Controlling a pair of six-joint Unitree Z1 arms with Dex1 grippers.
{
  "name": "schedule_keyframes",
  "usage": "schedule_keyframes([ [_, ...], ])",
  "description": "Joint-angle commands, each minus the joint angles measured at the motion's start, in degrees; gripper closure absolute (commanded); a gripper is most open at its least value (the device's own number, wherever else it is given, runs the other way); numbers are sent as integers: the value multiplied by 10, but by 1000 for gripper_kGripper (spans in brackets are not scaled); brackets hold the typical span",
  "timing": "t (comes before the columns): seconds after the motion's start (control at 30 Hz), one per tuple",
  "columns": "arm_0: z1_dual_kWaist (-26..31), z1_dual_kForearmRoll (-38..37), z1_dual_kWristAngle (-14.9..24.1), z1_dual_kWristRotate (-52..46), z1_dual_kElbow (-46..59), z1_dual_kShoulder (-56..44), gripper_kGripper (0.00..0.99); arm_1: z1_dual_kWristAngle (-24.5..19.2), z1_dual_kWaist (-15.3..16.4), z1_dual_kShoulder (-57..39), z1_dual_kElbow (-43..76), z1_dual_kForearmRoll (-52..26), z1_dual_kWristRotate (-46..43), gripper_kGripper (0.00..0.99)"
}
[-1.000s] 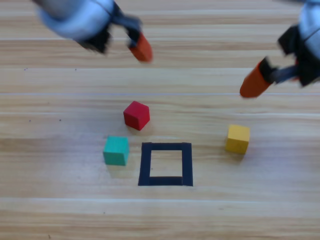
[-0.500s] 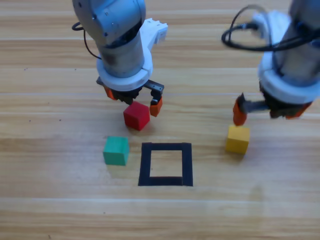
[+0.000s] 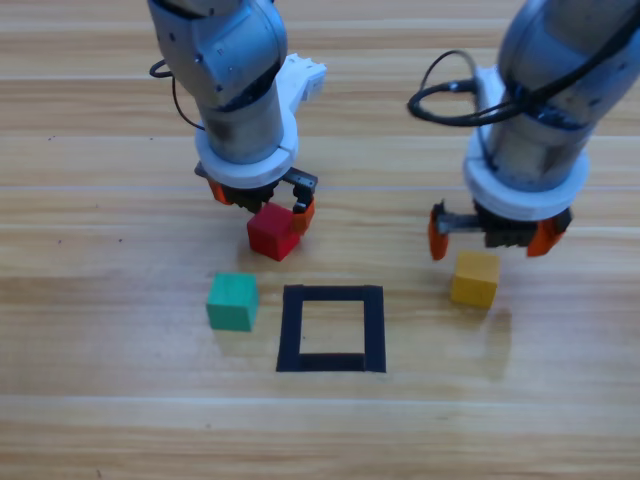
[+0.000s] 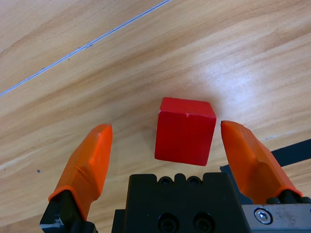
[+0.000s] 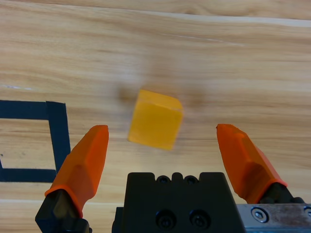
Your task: Stack the blocks in the rectangular block: red at the bottom, yellow in the middle, green on top
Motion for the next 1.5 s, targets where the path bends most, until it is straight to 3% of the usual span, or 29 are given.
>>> schedule_keyframes([
  [0.03,17,-33,-13,11,35,30,47,21,-16,50,-3,-19,8,24],
  [0.27,18,-68,-25,17,70,31,97,17,-23,54,5,-20,54,1],
  [0.37,18,-79,-28,21,81,34,171,14,-25,55,10,-19,66,1],
  [0.47,18,-95,-33,24,95,33,346,25,-26,58,12,-19,76,4],
  [0.53,18,-100,-37,24,96,34,519,28,-27,63,14,-20,78,27],
  [0.6,18,-100,-37,24,95,34,697,29,-27,66,14,-21,79,70],
  [0.7,18,-100,-37,26,95,31,872,43,-27,72,13,-22,79,154],
  [0.8,18,-98,-32,24,95,19,899,64,-29,78,13,-23,76,289],
  [0.87,18,-92,-32,14,99,0,927,65,-30,81,14,-24,76,518],
  [0.93,14,-87,-38,-3,102,-25,946,57,-32,81,14,-32,68,846],
  [0.97,11,-83,-39,-13,102,-36,952,49,-32,80,14,-36,60,956],
  [1.2,-29,1,-33,-150,56,-67,955,9,-41,62,16,-42,20,990],
  [1.33,-69,53,-20,-243,23,-50,953,-28,-41,-5,17,-15,-30,990],
  [1.5,-134,161,12,-348,-89,13,953,-33,-44,-97,40,15,-45,990],
])
